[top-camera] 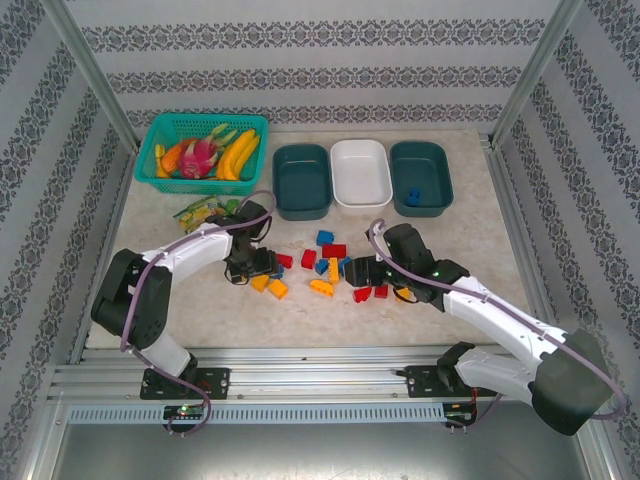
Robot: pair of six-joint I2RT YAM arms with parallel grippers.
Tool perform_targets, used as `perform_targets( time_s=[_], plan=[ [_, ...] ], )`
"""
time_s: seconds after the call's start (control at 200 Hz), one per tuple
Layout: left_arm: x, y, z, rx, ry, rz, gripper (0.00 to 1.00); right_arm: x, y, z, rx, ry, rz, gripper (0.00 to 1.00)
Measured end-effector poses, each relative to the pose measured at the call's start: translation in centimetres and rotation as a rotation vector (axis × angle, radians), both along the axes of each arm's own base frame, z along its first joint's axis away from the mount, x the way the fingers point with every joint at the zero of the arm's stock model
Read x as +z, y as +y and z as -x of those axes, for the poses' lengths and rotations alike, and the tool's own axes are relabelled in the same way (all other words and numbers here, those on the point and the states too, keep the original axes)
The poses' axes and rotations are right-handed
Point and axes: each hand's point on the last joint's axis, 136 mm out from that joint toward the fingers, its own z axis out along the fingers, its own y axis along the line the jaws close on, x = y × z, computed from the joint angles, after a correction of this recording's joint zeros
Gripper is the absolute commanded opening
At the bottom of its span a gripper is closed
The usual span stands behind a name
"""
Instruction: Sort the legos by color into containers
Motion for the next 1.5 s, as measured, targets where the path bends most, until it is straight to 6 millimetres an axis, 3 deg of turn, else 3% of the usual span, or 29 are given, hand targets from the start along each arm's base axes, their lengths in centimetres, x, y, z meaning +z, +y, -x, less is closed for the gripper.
perform_targets(
  time_s=[0.205, 0.31, 0.395, 0.48, 0.674, 0.994, 1.119, 1.394, 1.499],
  plan=[
    [-0.3, -0.1, -0.1, -0.091, 0.018, -0.015, 0.53, 0.2, 0.2, -0.2, 0.003, -0.002, -0.005, 0.69],
    [-0.3, -0.3, -0.3, -0.119, 0.013, -0.017, 0.46, 1.3, 0.8, -0.4, 0.017, -0.040, -0.056, 0.70],
    [-0.2, -0.3, -0.4, -0.128, 0.010, -0.018, 0.47, 2.4, 1.3, -0.3, 0.024, -0.079, -0.118, 0.71],
    [-0.2, -0.3, -0.3, -0.136, 0.008, -0.026, 0.54, 3.2, 1.6, -0.3, 0.030, -0.099, -0.162, 0.71],
    [0.0, 0.2, 0.2, -0.150, 0.002, -0.062, 0.61, 3.7, 2.0, -0.4, 0.031, -0.103, -0.192, 0.71],
    [-0.1, 0.6, 1.3, -0.164, 0.005, -0.066, 0.56, 3.4, 2.1, -0.4, 0.026, -0.084, -0.197, 0.71],
    [-0.1, 0.5, 1.3, -0.174, 0.006, -0.062, 0.55, 3.0, 2.2, -0.4, 0.027, -0.071, -0.192, 0.71],
    [-0.1, 0.3, 0.9, -0.188, 0.001, -0.063, 0.43, 2.6, 2.3, -0.3, 0.030, -0.054, -0.189, 0.71],
    [0.0, 0.7, 0.7, -0.173, -0.008, -0.083, 0.44, 2.6, 2.3, -0.3, 0.030, -0.055, -0.189, 0.71]
  ],
)
